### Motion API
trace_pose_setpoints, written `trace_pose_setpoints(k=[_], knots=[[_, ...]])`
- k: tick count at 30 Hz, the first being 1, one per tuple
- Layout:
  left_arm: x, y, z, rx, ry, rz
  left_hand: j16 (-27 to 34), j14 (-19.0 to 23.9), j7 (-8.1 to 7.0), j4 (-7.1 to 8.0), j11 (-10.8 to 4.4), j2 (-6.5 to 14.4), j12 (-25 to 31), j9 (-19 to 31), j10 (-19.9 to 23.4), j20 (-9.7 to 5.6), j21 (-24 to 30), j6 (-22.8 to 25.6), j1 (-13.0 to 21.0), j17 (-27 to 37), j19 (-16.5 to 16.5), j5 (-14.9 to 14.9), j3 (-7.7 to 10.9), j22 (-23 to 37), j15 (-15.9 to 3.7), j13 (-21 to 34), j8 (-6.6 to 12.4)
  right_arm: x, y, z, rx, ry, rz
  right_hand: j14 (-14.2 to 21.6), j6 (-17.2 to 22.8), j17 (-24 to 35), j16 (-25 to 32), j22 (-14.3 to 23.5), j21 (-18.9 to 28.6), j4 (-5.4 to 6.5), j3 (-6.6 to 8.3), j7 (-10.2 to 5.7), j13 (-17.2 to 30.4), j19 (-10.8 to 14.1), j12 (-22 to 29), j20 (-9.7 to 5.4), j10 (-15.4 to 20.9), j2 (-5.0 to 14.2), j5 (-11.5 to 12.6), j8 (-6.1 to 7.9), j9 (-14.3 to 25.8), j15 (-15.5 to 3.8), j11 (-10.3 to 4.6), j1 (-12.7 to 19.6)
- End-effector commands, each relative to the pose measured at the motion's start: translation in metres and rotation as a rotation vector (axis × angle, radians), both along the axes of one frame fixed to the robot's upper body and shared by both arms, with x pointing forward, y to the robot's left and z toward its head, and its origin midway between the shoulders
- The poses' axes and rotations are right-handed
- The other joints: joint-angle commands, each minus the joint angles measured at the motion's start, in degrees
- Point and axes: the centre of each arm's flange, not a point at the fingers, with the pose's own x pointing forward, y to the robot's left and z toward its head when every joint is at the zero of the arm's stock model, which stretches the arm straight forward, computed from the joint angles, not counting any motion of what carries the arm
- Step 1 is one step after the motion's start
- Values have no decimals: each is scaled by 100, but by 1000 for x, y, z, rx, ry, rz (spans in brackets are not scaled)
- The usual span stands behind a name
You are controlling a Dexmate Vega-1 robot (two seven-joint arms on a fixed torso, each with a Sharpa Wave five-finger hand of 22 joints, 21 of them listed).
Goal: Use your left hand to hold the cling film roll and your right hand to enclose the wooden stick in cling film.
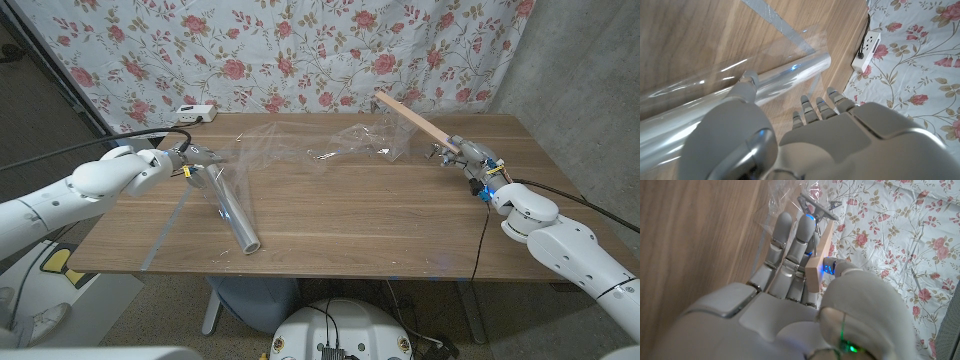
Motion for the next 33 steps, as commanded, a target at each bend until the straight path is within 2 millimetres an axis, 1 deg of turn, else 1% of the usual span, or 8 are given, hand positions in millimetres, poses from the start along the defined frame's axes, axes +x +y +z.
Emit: trace_pose_setpoints(k=[1, 6, 11, 12, 14, 15, 23, 33], knots=[[9, -4, -1, 6, 31, -2, 5, 3, 20, 12, 79, -14, -71, 27, -154, 10, 11, 220, 151, 9, -54, 39, -50, 19, -57, 35, 108, 0, 0, 1, -1, 4, -2, 17, 650, 5, -12, 18, 25, -915, 1672, -637, 122, -2, 33, -316, 439, 84, 39, 21, 28, -41, -406, 7], [12, -6, -3, 7, 44, 3, 25, 57, 62, 36, 101, -14, -130, 36, -285, 12, 28, 288, 166, 10, -31, 38, -82, 18, -31, 40, 124, 1, 0, 1, 0, 6, -5, 1, 645, -5, -25, 17, 23, -915, 1677, -639, 91, -5, 17, -314, 444, 84, 41, 20, 30, -42, -404, 9], [17, -8, -4, 16, 67, 2, 99, 307, 47, 59, 79, -16, -100, 45, -193, 14, 46, 331, 175, 11, 7, 35, -132, 18, -130, 49, 125, 0, 0, -1, 2, 8, -9, -1, 645, -8, -28, 19, 26, -915, 1673, -637, 97, -2, 21, -314, 446, 82, 38, 20, 30, -42, -404, 9], [19, -8, -3, 14, 79, 11, 104, 336, 47, 60, 65, -17, -100, 47, -188, -4, 59, 341, 178, 10, 41, 35, -140, 18, -147, 50, 127, 0, -1, -1, 3, 8, -10, 18, 647, 9, -10, 19, 26, -916, 1673, -635, 113, -3, 28, -316, 441, 82, 38, 19, 27, -42, -418, 9], [19, -7, -4, 12, 68, 4, 100, 442, 52, 73, 82, -13, -129, 56, -230, -186, 179, 351, 197, 8, 378, 34, -195, 37, -140, 60, 113, -1, -1, -1, 3, 8, -11, 26, 636, 15, -3, 18, 22, -917, 1676, -643, 92, -15, 15, -311, 440, 85, 39, 17, 31, -42, -405, 12], [20, -8, -4, 13, 73, 11, 90, 450, 61, 73, 103, -16, -136, 57, -239, -223, 212, 342, 205, 8, 485, 34, -214, 40, -140, 63, 103, -1, -1, -1, 4, 7, -12, 17, 642, 7, -12, 19, 25, -917, 1676, -644, 97, -4, 20, -313, 445, 85, 39, 18, 30, -41, -400, 12], [24, -10, -6, 23, 90, 11, 105, 544, 73, 77, 103, -18, -141, 58, -240, -190, 249, 320, 216, 9, 625, 32, -249, 45, -129, 69, 84, -2, 0, -2, 6, 9, -15, 15, 647, 8, -12, 19, 23, -918, 1676, -643, 103, -17, 21, -316, 435, 82, 38, 18, 27, -42, -407, 13], [27, -10, -7, 24, 102, 9, 175, 883, 72, 103, 30, 2, -20, 63, 89, -183, 256, 374, 218, 20, 753, 26, -340, 57, -237, 101, 84, -3, 2, -3, 7, 9, -15, 28, 651, 26, 4, 19, 25, -917, 1677, -650, 94, -15, 19, -309, 446, 84, 36, 21, 29, -40, -402, 17]])
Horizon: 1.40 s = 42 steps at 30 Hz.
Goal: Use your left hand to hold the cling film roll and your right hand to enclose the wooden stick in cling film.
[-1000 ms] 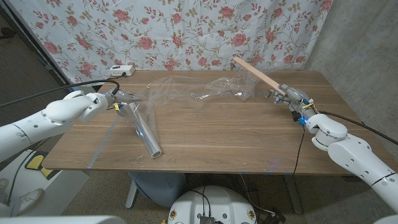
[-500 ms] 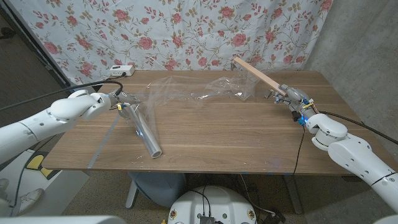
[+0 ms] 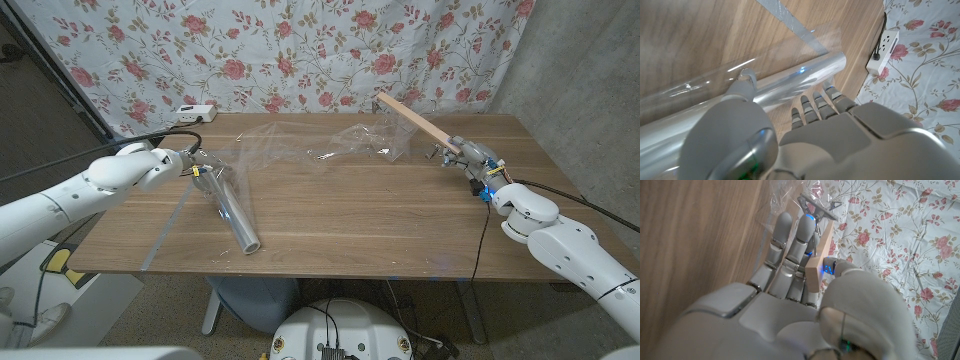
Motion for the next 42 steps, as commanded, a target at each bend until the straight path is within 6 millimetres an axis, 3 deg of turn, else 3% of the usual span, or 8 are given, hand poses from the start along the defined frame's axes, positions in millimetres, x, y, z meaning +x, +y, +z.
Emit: trace_pose_setpoints(k=[1, 4, 11, 16, 23, 35, 39, 42], knots=[[5, -2, -2, 0, 19, 1, 78, 183, -11, 21, -37, 15, 80, 9, 167, -41, 35, 44, 54, 24, 132, 25, -60, 32, -70, 28, -10, -1, 2, -2, 2, 2, -4, 1, 641, 7, 14, 19, 25, -917, 1676, -643, 133, -15, 31, -306, 431, 84, 31, 37, 25, -29, -399, 17], [7, -3, -3, -10, 36, 3, 131, 397, -1, 44, -93, 49, 140, 10, 330, 23, 104, 76, 34, 46, 332, 23, -127, 60, -115, 62, -10, -1, 2, -2, 3, 1, -6, 3, 645, 4, 13, 19, 30, -920, 1677, -640, 121, -6, 18, -308, 417, 83, 30, 31, 12, -34, -412, 20], [9, -5, -6, -1, 38, -7, 399, 1297, -13, 1, -229, 219, 408, 11, 947, -37, 357, 193, 161, 136, 963, 23, -231, 136, -365, 224, 4, -2, 2, -1, 1, 0, -9, 3, 638, 11, 16, 19, 28, -917, 1673, -634, 114, -18, 11, -311, 416, 82, 28, 32, 18, -29, -411, 18], [8, -7, -6, -18, 35, -20, 391, 1602, -45, -9, -284, 268, 518, 13, 1164, -146, 483, 339, 236, 95, 1244, 26, -189, 158, -403, 296, 38, -2, 3, 0, 0, -3, -10, -1, 645, 8, 13, 20, 29, -915, 1672, -629, 89, -20, 6, -309, 444, 84, 27, 28, 7, -29, -407, 19], [7, -12, -8, -18, 37, -47, 641, 2734, -74, -12, -326, 389, 744, 12, 1574, -185, 672, 451, 316, 166, 1530, 5, -150, 211, -466, 448, 24, -3, 3, 0, 0, -4, -14, 0, 648, 12, 16, 16, 25, -909, 1674, -646, 105, -18, 12, -312, 433, 86, 27, 30, 6, -29, -404, 16], [3, -22, -16, -94, 11, -121, 1000, 4091, -121, -44, -336, 475, 1244, 45, 2234, -215, 1326, 998, 580, 380, 2198, -25, -312, 527, -503, 834, 149, -6, 1, -1, 3, -6, -18, -9, 668, 4, 7, 20, 30, -911, 1670, -648, 125, -23, 22, -310, 423, 85, 21, 35, 0, -29, -410, 19], [0, -28, -16, -130, -6, -160, 1034, 4729, -158, -19, -336, 449, 1523, 85, 2565, -536, 2326, 1314, 656, 465, 3556, -43, -396, 882, -508, 1112, 219, -6, 0, -2, 4, -7, -18, -5, 662, 9, 12, 20, 27, -909, 1668, -648, 107, -29, 27, -309, 468, 82, 21, 39, 10, -28, -406, 16], [-1, -32, -16, -129, -4, -158, 1042, 5135, -185, 0, -337, 419, 1718, 126, 2806, -740, 2755, 1508, 655, 553, 4174, -23, -424, 838, -512, 1324, 266, -6, 0, -2, 2, -7, -16, -31, 668, -2, -5, 18, 25, -907, 1673, -650, 116, -28, 17, -306, 425, 85, 23, 39, 7, -29, -410, 16]])
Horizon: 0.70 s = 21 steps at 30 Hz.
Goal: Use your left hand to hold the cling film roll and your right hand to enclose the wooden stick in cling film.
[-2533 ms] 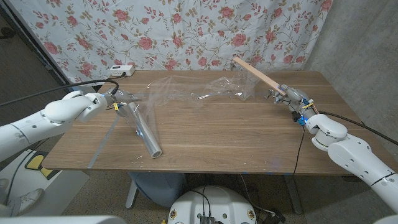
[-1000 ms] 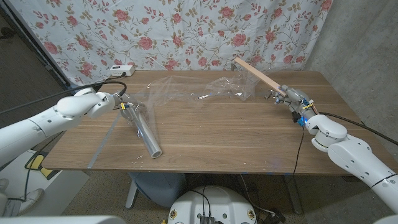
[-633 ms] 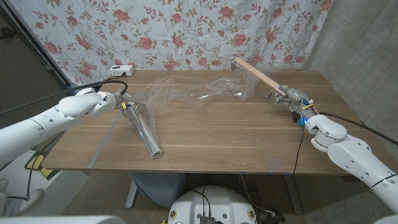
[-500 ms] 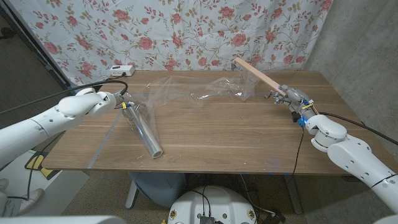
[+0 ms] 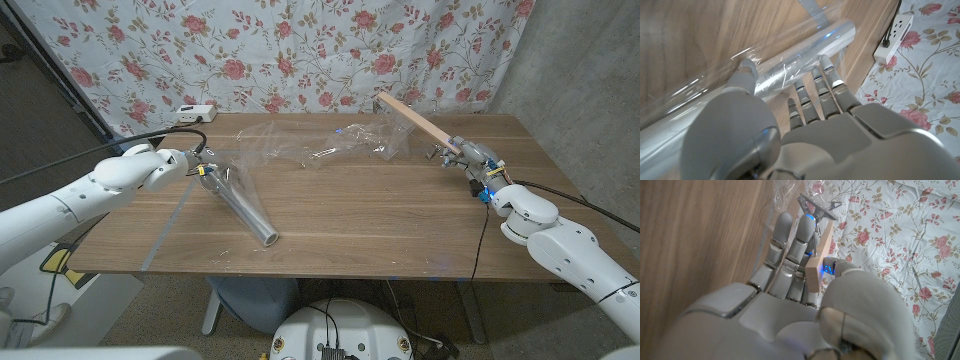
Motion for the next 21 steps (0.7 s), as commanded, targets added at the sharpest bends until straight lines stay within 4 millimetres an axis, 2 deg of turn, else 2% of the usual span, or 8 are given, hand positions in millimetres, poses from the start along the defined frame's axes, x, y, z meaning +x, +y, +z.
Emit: trace_pose_setpoints(k=[1, 3, 5, 7, 11, 13, 17, 21], knots=[[-7, -15, -4, -94, -17, -78, 66, 2823, -42, 12, -459, -45, 285, 68, 746, -537, 592, 195, 34, 544, 1078, 13, -62, -78, -1536, 1002, 40, -1, -1, 0, 0, -4, 0, -5, 669, 3, -6, 17, 24, -907, 1672, -655, 119, -29, 38, -304, 415, 83, 21, 25, 14, -33, -416, 16], [-9, -19, -5, -48, -42, -95, 42, 3143, -50, 20, -461, -102, 413, 100, 840, -565, 783, 215, 16, 707, 1072, 24, -65, -215, -1530, 1244, -7, -1, -1, -1, 0, -4, 3, -1, 675, 7, -2, 17, 22, -907, 1670, -651, 125, -35, 43, -299, 417, 83, 19, 25, 10, -32, -407, 15], [-9, -19, -5, -81, -28, -91, -25, 3187, -53, 30, -460, -111, 426, 109, 833, -576, 887, 229, -9, 769, 1087, 24, -51, -286, -1530, 1340, -29, 0, -1, -1, 0, -3, 2, -5, 676, 7, -2, 19, 22, -908, 1669, -650, 81, -43, 20, -294, 430, 85, 19, 24, 9, -32, -407, 17], [-9, -21, -5, -55, -36, -97, -420, 3162, -52, 35, -462, -170, 330, 144, 774, -570, 1284, 205, -75, 1011, 933, 25, 62, -599, -1532, 1670, -133, 0, -1, -2, 1, -2, 2, -5, 676, 8, -2, 18, 21, -908, 1670, -649, 93, -42, 32, -294, 446, 85, 19, 24, 9, -32, -406, 17], [-10, -22, -2, -79, -28, -94, -547, 3166, -61, 55, -461, -203, 150, 136, 724, -578, 1418, 194, -190, 1065, 899, 18, 87, -672, -1530, 1616, -163, -1, -1, -3, 0, -3, -1, -8, 673, 7, -3, 20, 25, -908, 1666, -652, 117, -41, 38, -292, 431, 83, 17, 21, 5, -32, -391, 16], [-11, -22, -2, -92, -32, -104, -764, 3351, -62, 34, -458, -275, -112, 116, 818, -589, 1812, 207, -295, 1188, 928, 20, 276, -741, -1530, 1785, -218, -2, -2, -3, 1, -5, -1, -10, 675, 9, -2, 20, 24, -908, 1668, -650, 106, -46, 38, -290, 450, 86, 18, 21, 4, -32, -410, 18], [-12, -28, -3, -82, -27, -126, -823, 3391, -64, 50, -456, -324, -346, 114, 870, -589, 1991, 182, -475, 1274, 885, 15, 365, -758, -1527, 1801, -239, -2, -3, -4, 3, -4, 0, -13, 676, 6, -5, 19, 24, -908, 1667, -654, 133, -46, 44, -291, 422, 84, 17, 25, 10, -34, -407, 17], [-22, -32, 2, -95, -86, -201, -843, 3398, -67, 42, -452, -357, -670, 70, 797, -591, 2089, 22, -633, 1297, 831, 4, 456, -763, -1527, 1725, -294, -3, -3, -6, 6, -3, 0, -3, 682, 20, 8, 20, 26, -907, 1668, -665, 144, -45, 55, -294, 420, 85, 18, 31, 16, -32, -405, 17]])
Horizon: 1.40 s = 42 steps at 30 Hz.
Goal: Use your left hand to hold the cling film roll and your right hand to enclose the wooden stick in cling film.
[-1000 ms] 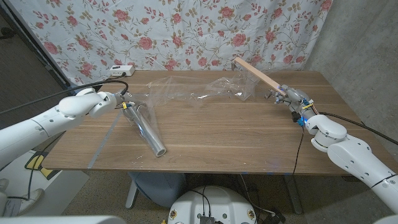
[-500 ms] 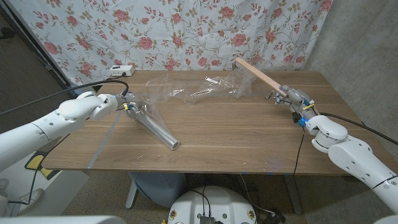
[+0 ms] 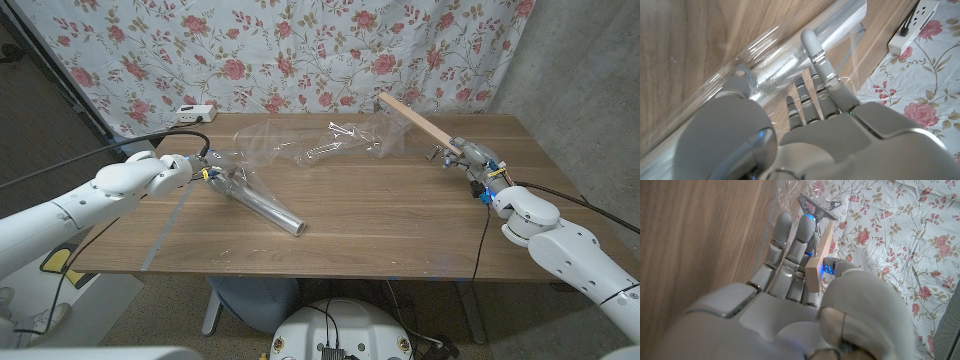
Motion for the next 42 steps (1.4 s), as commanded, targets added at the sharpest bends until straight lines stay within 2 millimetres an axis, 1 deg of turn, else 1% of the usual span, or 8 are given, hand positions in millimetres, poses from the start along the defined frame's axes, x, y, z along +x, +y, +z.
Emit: trace_pose_setpoints(k=[1, 3, 7, 11, 17, 25, 33, 42], knots=[[-13, -11, 8, -42, -62, -104, -37, 2778, -11, -4, -447, -30, -341, -35, 382, -76, 117, -159, -207, 47, -168, 6, 130, 5, -1218, -20, -51, -1, -2, -3, 5, -1, 0, -4, 677, 4, -10, 20, 27, -908, 1669, -673, 136, -33, 30, -301, 423, 85, 24, 25, 18, -36, -409, 18], [-14, -10, 12, -67, -64, -112, -54, 2682, -13, -4, -445, -41, -433, -37, 380, -80, 135, -193, -333, 101, -248, 1, 186, 5, -1219, 69, -49, -2, -2, -4, 6, -1, 0, 2, 677, 7, -5, 20, 28, -908, 1666, -671, 116, -31, 23, -302, 433, 84, 22, 25, 17, -36, -409, 18], [-16, -9, 13, -49, -84, -119, -231, 2176, 0, 20, -452, -60, -511, -10, 134, 241, 34, -313, -449, 73, -903, -13, 191, 55, -1190, 159, -98, -2, -2, -5, 7, -2, 1, 12, 678, 18, 6, 19, 26, -909, 1667, -655, 121, -38, 28, -302, 438, 85, 23, 22, 12, -37, -408, 19], [-17, -8, 11, -44, -81, -123, -395, 448, -38, 52, -400, -185, -957, -13, -812, 846, -272, -739, -699, -192, -2199, 7, 82, 35, -1122, 76, -157, -2, -2, -7, 9, 0, 1, 11, 672, 20, 8, 19, 27, -907, 1668, -666, 146, -38, 41, -302, 425, 84, 23, 19, 11, -36, -420, 19], [-18, -7, 10, -15, -95, -105, -357, -923, -46, 40, -304, -222, -1345, -86, -1348, 1646, -901, -1151, -839, -476, -3598, 40, -11, -58, -852, -197, -185, -3, -3, -8, 11, 0, 2, 15, 670, 28, 17, 18, 27, -904, 1668, -659, 123, -35, 31, -312, 417, 86, 23, 18, 11, -36, -418, 18], [-15, -2, 7, 33, -54, -40, -369, -1725, 27, 47, -221, -225, -1409, -120, -1602, 1674, -1373, -1365, -916, -670, -4508, 55, -77, -67, -791, -353, -182, -3, -2, -7, 8, -1, 2, -6, 663, 9, 1, 19, 31, -907, 1663, -665, 151, -39, 59, -308, 445, 86, 18, 13, 6, -38, -380, 23], [-13, 6, 5, 56, -36, 2, -335, -1770, 109, 52, -233, -235, -1383, -126, -1577, 1625, -1420, -1272, -950, -724, -4544, 59, -89, -68, -812, -386, -133, -4, -2, -8, 7, 1, 1, 19, 659, 32, 28, 19, 31, -901, 1660, -664, 122, -43, 34, -304, 415, 85, 17, 9, 0, -36, -403, 18], [-7, 15, 4, 65, 3, 57, -160, -1448, 154, 46, -280, -217, -1252, -124, -1249, 1479, -1436, -587, -996, -918, -4253, 69, -103, -70, -964, -499, 103, -5, -1, -7, 7, 2, -4, 7, 658, 9, 12, 18, 30, -900, 1660, -667, 101, -43, 28, -305, 420, 86, 16, 11, 3, -38, -401, 19]])
